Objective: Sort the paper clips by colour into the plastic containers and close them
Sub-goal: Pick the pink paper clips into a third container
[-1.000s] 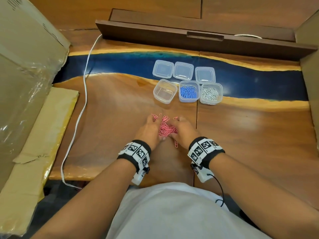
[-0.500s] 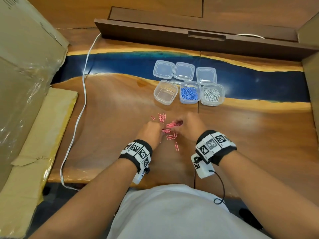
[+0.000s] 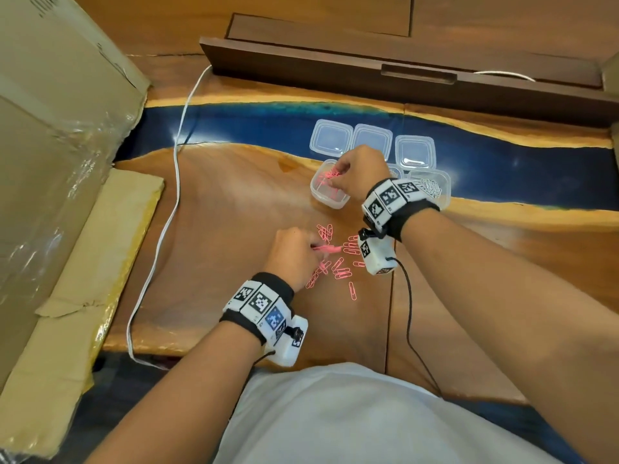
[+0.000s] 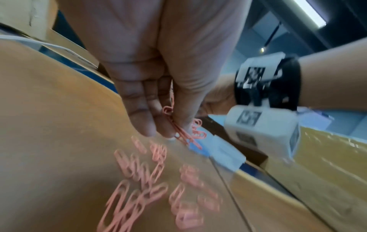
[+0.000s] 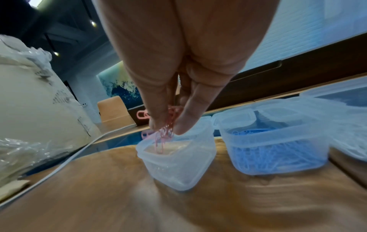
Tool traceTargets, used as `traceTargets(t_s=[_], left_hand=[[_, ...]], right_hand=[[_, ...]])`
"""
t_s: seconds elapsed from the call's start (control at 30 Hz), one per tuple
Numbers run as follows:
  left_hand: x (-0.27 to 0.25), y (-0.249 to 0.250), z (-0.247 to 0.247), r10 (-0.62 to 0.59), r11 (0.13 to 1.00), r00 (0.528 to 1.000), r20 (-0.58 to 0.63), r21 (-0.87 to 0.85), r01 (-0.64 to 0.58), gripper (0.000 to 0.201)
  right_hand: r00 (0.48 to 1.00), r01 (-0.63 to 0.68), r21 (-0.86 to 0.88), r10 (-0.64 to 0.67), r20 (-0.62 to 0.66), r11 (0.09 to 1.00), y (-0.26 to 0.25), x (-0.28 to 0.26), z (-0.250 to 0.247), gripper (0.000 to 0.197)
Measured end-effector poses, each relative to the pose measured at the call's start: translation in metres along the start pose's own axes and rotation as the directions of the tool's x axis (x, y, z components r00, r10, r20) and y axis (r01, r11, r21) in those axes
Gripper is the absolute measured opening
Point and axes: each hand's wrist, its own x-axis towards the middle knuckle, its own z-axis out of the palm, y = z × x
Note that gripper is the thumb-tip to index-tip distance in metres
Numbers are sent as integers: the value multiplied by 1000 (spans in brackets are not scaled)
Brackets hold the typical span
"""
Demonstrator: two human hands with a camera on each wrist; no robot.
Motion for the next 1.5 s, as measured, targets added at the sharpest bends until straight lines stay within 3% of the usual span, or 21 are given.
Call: traceTargets(t_s=[0.13,0.27,0.33,0.47,0.53,0.6,0.7,0.77,0.83,0.9,0.93,1.03,1.1,1.17,1.27,1.5], left_hand=[[18,22,-26,4,996,994,-112,-92,-15,10],[57,41,-43,72,989,982,-174,142,-47,8],[78,48,-42,107,972,977,-182,226,-65,8],[106,57,-35,107,930,985,-136,363,-51,14],[112,58,-31,95,923,989,-110,383,-46,10],[113,58,-28,82,927,993,-89,373,-43,10],[106,54,-30,101,950,989,-107,305,-64,30],[92,48,-36,124,972,980,-158,219,-87,34],[75,37,-41,121,979,975,-186,186,-86,19],[58,22,-41,68,974,991,-119,222,-40,16],[51,13,-39,31,968,999,-39,250,-20,25],[33,-17,-23,-46,936,967,249,350,-45,87],[24,-34,-8,-70,912,942,327,403,-72,115],[18,-48,6,-37,896,947,320,431,-110,123],[15,-56,18,71,906,968,243,390,-164,109],[7,-45,24,162,915,977,136,349,-201,38]], right_hand=[[999,7,44,-5,-43,999,9,-6,2,24],[961,-15,286,93,-261,958,24,-32,-4,8],[953,-40,330,135,-272,943,36,-53,-1,8],[988,-97,205,118,-97,974,61,-90,20,6],[989,-145,128,141,43,981,70,-102,30,27],[974,-157,18,152,166,987,76,-111,39,63],[962,-138,-21,139,234,990,72,-121,49,92],[963,-96,7,91,255,995,66,-123,54,94],[959,-59,32,47,281,998,58,-121,59,92],[954,-22,66,2,301,998,51,-118,60,86],[954,-4,75,-19,298,997,48,-116,60,83],[959,28,87,-51,277,996,44,-108,57,95],[943,62,54,-76,323,997,43,-104,60,112],[925,128,-59,-97,367,990,42,-101,64,118],[919,172,-132,-111,378,976,38,-99,67,100],[949,166,-127,-124,289,978,35,-106,71,41]])
